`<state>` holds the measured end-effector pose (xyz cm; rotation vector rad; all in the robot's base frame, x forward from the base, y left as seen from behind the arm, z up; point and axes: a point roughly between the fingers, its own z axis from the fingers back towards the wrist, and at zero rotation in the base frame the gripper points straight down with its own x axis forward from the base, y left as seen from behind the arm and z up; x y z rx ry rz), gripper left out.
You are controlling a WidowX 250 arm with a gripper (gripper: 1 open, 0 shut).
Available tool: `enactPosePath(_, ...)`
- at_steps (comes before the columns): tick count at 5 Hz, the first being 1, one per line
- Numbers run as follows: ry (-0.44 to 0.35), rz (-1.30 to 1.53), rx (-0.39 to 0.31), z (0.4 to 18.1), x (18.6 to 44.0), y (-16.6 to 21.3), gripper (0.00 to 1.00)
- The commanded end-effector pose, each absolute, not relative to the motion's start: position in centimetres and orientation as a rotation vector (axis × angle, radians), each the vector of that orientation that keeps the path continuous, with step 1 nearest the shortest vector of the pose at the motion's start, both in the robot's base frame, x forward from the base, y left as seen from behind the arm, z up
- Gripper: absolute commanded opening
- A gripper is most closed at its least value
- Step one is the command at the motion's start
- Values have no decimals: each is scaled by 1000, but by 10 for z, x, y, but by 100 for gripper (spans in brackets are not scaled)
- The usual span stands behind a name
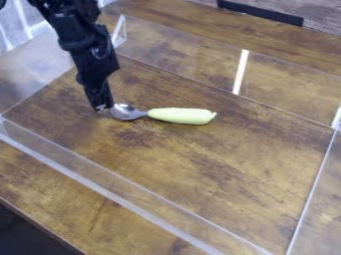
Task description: Move the green spoon to the right
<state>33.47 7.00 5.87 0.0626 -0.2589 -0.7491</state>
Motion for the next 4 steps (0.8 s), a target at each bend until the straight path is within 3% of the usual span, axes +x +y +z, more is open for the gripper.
enactPosePath(1, -321, -731, 84, 67, 346, 78, 0)
enactPosePath(4, -354, -815, 26, 64, 359, 97, 0)
